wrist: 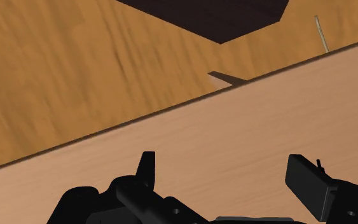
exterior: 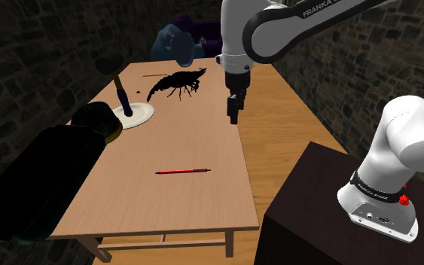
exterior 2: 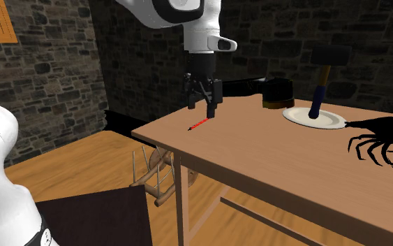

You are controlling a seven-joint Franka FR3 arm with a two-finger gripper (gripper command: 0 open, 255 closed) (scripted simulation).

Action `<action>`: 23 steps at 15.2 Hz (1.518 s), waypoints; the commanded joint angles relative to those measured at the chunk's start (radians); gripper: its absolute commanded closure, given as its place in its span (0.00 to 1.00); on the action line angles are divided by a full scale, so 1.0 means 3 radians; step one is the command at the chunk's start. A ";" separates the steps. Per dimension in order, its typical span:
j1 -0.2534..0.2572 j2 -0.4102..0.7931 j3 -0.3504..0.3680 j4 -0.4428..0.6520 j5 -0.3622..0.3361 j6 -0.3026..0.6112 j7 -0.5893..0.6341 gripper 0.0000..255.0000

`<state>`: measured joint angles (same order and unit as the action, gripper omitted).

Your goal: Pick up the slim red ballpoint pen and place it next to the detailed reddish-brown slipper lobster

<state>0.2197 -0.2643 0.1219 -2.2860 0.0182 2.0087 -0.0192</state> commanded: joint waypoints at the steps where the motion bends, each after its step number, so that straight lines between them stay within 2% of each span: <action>1: 0.0069 0.0184 0.0065 0.0081 0.0017 0.0091 -0.0047 0.00; 13: 0.0462 0.1189 0.0461 0.0634 -0.0032 0.0459 -0.0252 0.00; 21: 0.0484 0.1378 0.0465 0.0489 -0.0089 0.0786 -0.0217 0.00; 23: 0.0485 0.1377 0.0464 0.0489 -0.0089 0.0786 -0.0217 0.00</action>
<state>0.3647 0.1479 0.2611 -2.1371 -0.0081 2.2407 -0.0850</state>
